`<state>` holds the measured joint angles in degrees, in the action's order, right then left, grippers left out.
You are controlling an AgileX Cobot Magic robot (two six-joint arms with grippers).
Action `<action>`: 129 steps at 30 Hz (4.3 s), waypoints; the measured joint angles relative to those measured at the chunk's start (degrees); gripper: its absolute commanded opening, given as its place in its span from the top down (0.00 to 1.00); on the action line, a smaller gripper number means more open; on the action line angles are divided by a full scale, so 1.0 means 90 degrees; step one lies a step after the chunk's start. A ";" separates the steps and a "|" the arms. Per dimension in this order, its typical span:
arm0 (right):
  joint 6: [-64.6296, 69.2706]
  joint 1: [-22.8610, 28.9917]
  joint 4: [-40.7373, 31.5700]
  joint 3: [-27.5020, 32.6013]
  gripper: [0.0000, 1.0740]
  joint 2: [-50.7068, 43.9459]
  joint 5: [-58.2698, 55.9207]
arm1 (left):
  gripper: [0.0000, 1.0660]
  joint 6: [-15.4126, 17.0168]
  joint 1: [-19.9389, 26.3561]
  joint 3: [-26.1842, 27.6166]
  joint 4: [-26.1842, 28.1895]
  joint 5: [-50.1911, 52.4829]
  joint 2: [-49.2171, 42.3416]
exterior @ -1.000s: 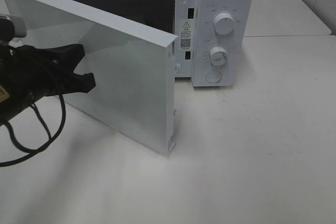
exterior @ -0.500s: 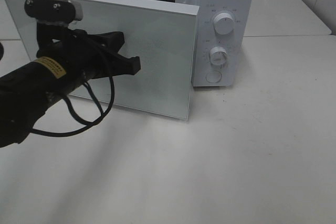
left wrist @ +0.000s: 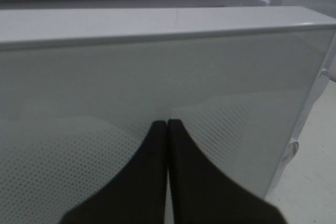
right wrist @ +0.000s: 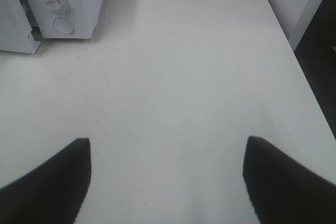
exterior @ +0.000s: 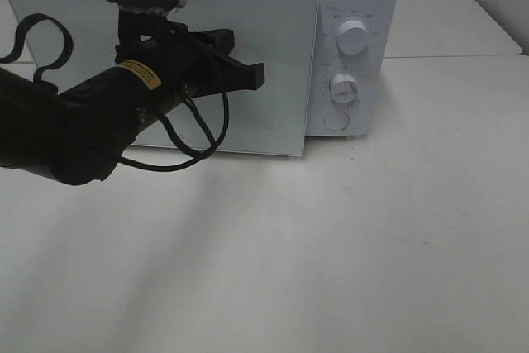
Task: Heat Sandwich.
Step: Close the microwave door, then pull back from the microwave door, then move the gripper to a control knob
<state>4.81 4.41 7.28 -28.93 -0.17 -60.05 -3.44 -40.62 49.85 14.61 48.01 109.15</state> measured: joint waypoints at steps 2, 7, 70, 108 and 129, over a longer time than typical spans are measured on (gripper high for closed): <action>0.0000 0.0000 0.0000 0.0000 0.29 0.0000 0.0000 | 1.00 0.0000 0.0000 0.0146 0.0032 -0.0006 0.0076; 0.0000 0.0000 0.0000 0.0000 0.29 0.0000 0.0000 | 1.00 -0.0032 0.0000 0.0490 0.0204 -0.0045 0.0312; 0.0006 0.0000 0.0006 0.0000 0.29 0.0000 0.0006 | 1.00 0.0032 -0.0325 0.0057 0.0242 -0.1534 -0.0337; 0.0006 0.0000 0.0006 0.0000 0.29 0.0000 0.0006 | 0.05 0.0267 0.1827 -0.0115 -0.0573 -0.9969 -0.3126; 0.0006 0.0000 0.0006 0.0000 0.29 0.0000 0.0006 | 0.05 0.0267 0.4781 -0.0331 -0.1178 -1.1727 -0.4775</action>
<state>4.87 4.41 7.33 -28.93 -0.17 -59.99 -1.03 2.41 46.87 4.01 -57.52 66.18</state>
